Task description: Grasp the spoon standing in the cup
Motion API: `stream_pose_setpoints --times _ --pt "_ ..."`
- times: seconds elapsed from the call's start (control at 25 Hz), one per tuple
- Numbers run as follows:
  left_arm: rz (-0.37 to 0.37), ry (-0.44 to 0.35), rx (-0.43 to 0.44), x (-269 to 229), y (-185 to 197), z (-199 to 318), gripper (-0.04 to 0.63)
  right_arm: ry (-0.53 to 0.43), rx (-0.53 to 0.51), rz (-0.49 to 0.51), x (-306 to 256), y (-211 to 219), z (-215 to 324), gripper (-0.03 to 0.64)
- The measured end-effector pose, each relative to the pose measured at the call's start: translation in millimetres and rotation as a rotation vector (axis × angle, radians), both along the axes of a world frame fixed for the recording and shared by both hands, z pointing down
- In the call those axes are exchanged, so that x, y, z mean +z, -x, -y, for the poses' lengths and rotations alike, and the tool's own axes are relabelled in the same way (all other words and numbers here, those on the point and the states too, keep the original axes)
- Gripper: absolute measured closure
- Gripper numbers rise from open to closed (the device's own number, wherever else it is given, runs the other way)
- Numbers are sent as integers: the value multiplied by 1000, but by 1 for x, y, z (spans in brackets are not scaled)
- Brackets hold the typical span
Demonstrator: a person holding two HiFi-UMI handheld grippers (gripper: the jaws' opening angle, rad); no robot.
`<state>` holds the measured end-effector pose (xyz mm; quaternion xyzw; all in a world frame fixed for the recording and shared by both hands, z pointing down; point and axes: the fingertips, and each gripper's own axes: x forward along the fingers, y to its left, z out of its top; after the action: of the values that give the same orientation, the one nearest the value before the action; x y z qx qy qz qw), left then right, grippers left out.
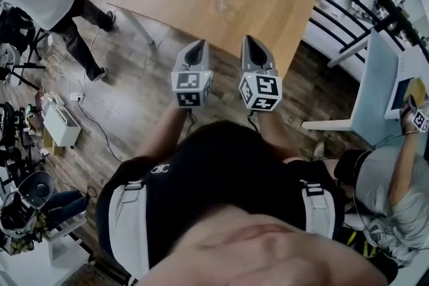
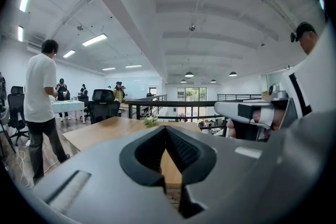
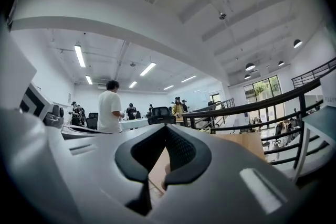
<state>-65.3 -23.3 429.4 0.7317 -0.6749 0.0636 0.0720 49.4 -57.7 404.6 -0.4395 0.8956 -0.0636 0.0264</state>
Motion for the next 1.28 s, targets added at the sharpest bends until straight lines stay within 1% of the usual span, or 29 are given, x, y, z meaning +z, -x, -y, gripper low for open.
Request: stream_pose_setpoints --times 0.24,0.36,0.48,0.64,0.76,0.84,1.08,1.28 --pt "-7 -25 -15 -4 -21 34 584 -15 -13 0 -3 -23 36 617" --pt "-24 -12 -18 -4 -27 50 584 5 -23 15 -7 -26 56 617" --pt "-24 -1 -16 -4 -30 64 584 11 -32 11 -12 -25 71 617" --pt "-43 13 -10 11 -30 82 584 32 -34 -1 6 -20 89 617" --pt "-42 12 8 21 -20 99 584 28 -23 -20 15 -10 99 617" --pt "-58 19 16 26 -8 117 584 28 -12 -36 18 0 112 617" --pt "-78 25 69 25 20 181 584 38 44 -69 18 24 172 617" --pt "-97 34 102 24 53 233 584 43 88 -86 13 50 212 617"
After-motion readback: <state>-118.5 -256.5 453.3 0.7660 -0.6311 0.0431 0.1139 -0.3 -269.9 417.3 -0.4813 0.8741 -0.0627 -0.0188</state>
